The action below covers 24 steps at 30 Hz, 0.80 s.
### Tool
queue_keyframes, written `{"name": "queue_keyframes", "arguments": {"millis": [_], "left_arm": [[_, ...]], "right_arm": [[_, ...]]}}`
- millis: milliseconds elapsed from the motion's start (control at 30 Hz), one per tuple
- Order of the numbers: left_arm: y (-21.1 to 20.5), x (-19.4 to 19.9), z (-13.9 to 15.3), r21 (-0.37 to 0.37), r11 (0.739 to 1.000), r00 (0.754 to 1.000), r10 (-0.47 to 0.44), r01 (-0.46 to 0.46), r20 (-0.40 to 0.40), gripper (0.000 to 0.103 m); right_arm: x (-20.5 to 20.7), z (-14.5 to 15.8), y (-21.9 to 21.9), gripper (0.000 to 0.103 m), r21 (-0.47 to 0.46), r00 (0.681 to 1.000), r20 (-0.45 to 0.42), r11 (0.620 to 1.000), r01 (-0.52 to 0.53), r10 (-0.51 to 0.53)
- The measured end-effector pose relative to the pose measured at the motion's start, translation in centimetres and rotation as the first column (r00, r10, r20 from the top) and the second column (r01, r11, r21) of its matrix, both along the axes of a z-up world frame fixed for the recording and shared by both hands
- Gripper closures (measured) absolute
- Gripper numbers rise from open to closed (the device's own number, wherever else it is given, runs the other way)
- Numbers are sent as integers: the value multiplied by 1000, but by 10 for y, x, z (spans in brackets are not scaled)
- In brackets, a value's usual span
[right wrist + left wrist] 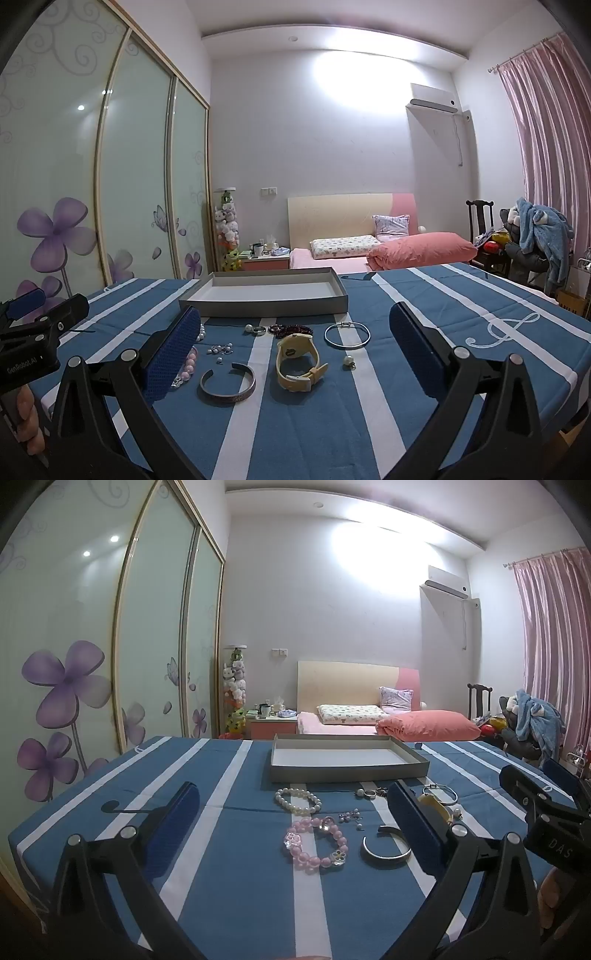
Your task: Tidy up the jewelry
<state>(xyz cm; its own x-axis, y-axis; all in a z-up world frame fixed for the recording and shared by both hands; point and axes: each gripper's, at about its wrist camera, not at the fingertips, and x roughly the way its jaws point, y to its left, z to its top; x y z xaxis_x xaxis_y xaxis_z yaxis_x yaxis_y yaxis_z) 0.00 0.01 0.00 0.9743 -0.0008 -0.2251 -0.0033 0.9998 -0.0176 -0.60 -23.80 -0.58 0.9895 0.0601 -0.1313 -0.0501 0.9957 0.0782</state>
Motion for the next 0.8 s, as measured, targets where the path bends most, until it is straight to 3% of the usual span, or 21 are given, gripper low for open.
{"name": "queue_keyframes", "arguments": {"millis": [800], "left_arm": [[0,0,0,-5,1000,1000,-1,1,0,4]], "right_arm": [[0,-1,0,2,0,1000,-2,1000,0,0]]}}
